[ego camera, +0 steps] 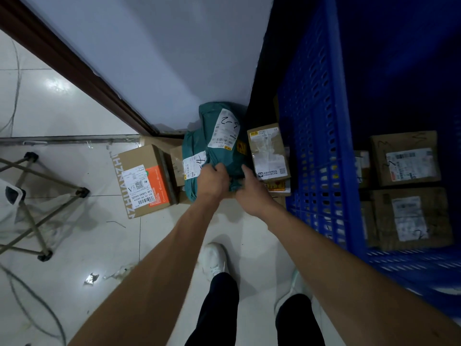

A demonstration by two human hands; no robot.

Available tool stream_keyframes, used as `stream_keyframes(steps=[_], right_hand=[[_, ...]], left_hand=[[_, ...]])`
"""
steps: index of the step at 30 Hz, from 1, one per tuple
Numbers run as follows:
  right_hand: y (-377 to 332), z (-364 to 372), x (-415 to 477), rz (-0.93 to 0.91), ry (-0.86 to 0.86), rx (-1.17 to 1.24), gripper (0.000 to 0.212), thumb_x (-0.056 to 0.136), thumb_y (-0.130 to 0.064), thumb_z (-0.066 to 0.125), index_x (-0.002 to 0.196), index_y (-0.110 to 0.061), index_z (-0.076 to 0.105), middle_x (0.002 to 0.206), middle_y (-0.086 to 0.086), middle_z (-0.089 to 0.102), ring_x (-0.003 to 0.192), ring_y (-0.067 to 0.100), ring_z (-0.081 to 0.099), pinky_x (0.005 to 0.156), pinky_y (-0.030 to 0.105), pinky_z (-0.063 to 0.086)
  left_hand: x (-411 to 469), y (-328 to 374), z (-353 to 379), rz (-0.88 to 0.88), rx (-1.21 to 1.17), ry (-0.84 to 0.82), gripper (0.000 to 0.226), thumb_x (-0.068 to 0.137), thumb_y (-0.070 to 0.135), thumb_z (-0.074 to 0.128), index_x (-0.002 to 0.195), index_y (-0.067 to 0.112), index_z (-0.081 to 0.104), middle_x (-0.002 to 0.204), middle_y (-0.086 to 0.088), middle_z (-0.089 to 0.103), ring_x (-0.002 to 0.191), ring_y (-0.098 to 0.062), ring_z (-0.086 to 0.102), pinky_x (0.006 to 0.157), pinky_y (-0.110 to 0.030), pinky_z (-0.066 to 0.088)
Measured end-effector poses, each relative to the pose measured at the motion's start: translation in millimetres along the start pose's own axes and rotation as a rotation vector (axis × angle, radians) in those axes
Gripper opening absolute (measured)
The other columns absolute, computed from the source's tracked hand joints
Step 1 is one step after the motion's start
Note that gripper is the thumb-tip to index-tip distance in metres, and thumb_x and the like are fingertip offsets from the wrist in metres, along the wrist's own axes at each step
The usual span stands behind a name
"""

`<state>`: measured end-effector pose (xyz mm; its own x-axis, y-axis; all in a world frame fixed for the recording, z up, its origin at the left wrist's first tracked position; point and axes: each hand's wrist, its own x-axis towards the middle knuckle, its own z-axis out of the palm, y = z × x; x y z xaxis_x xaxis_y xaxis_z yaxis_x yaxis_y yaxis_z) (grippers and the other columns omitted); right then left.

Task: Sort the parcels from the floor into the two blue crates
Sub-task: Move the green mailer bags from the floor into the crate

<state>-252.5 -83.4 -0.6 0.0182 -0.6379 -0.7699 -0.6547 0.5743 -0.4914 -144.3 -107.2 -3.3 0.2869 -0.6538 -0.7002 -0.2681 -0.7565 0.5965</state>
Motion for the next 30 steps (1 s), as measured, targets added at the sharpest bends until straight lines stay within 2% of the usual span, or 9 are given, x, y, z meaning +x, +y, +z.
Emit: stream_keyframes(steps=[3, 9, 11, 14, 18, 20, 24, 27, 30], right_hand=[[-8, -7, -13, -0.008, 0.02, 0.15, 0.067, 0.096, -0.017, 0.048, 0.158, -0.032, 0.026, 0.152, 0.005, 0.048, 0.131, 0.029, 0.051, 0.108, 0.048, 0.046], [-29, -21, -48, -0.032, 0.02, 0.294, 0.061, 0.094, -0.017, 0.041, 0.151, -0.038, 0.037, 0.143, 0.0, 0.056, 0.121, 0.03, 0.06, 0.099, 0.048, 0.054], [-33, -28, -62, -0.021, 0.002, 0.329, 0.053, 0.098, -0.023, 0.04, 0.149, -0.038, 0.04, 0.139, 0.002, 0.059, 0.116, 0.029, 0.063, 0.083, 0.039, 0.059], [-38, -41, -82, 0.006, 0.008, 0.417, 0.038, 0.105, -0.037, 0.038, 0.138, -0.024, 0.053, 0.126, 0.011, 0.065, 0.103, 0.029, 0.068, 0.059, 0.024, 0.051], [-51, -63, -115, 0.059, -0.062, 0.614, 0.058, 0.104, -0.057, 0.033, 0.13, -0.012, 0.059, 0.116, 0.012, 0.069, 0.094, 0.025, 0.07, 0.076, 0.035, 0.061], [-57, -76, -134, 0.062, -0.116, 0.724, 0.057, 0.102, -0.061, 0.035, 0.125, -0.015, 0.061, 0.107, 0.009, 0.071, 0.086, 0.022, 0.071, 0.078, 0.035, 0.061], [-65, -111, -169, 0.058, -0.172, 0.939, 0.051, 0.091, -0.07, 0.052, 0.115, -0.027, 0.067, 0.112, 0.003, 0.073, 0.102, 0.022, 0.07, 0.087, 0.039, 0.06], [-65, -146, -195, 0.05, -0.166, 1.019, 0.047, 0.085, -0.067, 0.063, 0.112, -0.03, 0.069, 0.112, 0.001, 0.073, 0.108, 0.022, 0.067, 0.09, 0.039, 0.057], [-56, -178, -222, 0.0, -0.15, 1.058, 0.05, 0.079, -0.064, 0.068, 0.113, -0.029, 0.072, 0.112, 0.003, 0.076, 0.112, 0.025, 0.066, 0.098, 0.044, 0.055]], left_hand=[[-19, 13, -18, 0.027, -0.042, 0.022, 0.036, 0.094, 0.034, 0.041, 0.106, 0.005, 0.061, 0.1, -0.015, 0.067, 0.092, -0.029, 0.066, 0.087, -0.047, 0.057], [-66, 42, -44, 0.142, -0.067, 0.047, 0.034, 0.1, 0.023, 0.043, 0.101, -0.006, 0.062, 0.085, -0.015, 0.062, 0.074, -0.022, 0.057, 0.062, -0.036, 0.044], [-85, 51, -52, 0.154, -0.076, 0.06, 0.034, 0.1, 0.023, 0.043, 0.098, -0.004, 0.062, 0.083, -0.013, 0.063, 0.07, -0.019, 0.058, 0.06, -0.034, 0.044], [-115, 72, -69, 0.12, -0.208, 0.067, 0.031, 0.099, 0.023, 0.042, 0.095, 0.006, 0.067, 0.077, -0.008, 0.074, 0.07, -0.017, 0.07, 0.069, -0.035, 0.056], [-157, 98, -90, 0.144, -0.4, 0.077, 0.031, 0.098, 0.018, 0.043, 0.081, 0.006, 0.067, 0.065, -0.009, 0.071, 0.067, -0.022, 0.068, 0.084, -0.039, 0.054], [-183, 109, -97, 0.167, -0.481, 0.068, 0.03, 0.098, 0.011, 0.042, 0.075, 0.004, 0.061, 0.058, -0.009, 0.063, 0.052, -0.017, 0.061, 0.072, -0.033, 0.052], [-231, 126, -100, 0.116, -0.738, -0.056, 0.032, 0.095, 0.008, 0.042, 0.064, 0.01, 0.043, 0.052, -0.006, 0.047, 0.039, -0.015, 0.039, 0.049, -0.024, 0.045], [-262, 138, -93, 0.106, -0.842, -0.181, 0.032, 0.097, 0.008, 0.039, 0.065, 0.011, 0.039, 0.057, -0.009, 0.044, 0.039, -0.017, 0.029, 0.066, -0.028, 0.059], [-296, 156, -77, 0.137, -0.861, -0.268, 0.034, 0.097, 0.01, 0.035, 0.063, 0.012, 0.039, 0.058, -0.01, 0.042, 0.038, -0.017, 0.029, 0.069, -0.029, 0.059]])
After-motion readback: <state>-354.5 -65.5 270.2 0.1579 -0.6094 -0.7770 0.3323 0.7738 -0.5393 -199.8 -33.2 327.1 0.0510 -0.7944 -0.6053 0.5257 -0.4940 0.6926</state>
